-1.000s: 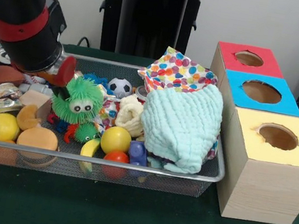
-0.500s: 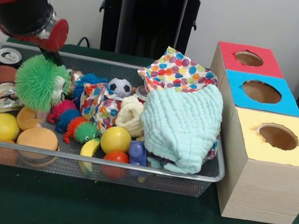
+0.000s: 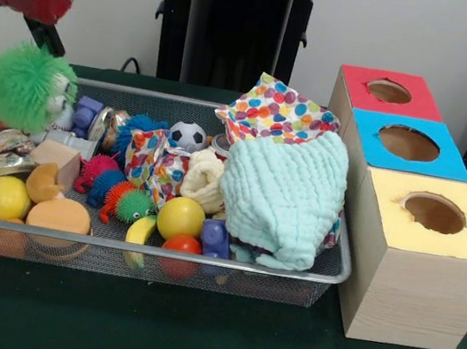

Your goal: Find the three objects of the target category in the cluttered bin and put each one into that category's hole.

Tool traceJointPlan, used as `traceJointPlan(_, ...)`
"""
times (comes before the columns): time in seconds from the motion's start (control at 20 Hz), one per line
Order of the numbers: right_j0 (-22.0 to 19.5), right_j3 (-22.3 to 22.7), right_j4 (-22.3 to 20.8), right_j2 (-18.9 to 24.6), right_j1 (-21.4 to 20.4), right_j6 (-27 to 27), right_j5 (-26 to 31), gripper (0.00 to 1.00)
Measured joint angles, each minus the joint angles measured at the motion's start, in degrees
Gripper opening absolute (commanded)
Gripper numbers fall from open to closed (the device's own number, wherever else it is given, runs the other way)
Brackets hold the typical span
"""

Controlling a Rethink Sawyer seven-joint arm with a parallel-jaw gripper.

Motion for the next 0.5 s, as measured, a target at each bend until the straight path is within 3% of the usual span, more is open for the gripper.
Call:
traceJointPlan(0.25, -2.1, 3.3, 0.5, 0.0, -2.6, 0.0, 0.0, 0.00)
traceJointPlan(0.5, -5.0, 9.6, 1.8, 0.0, -6.0, 0.0, -0.1, 0.00)
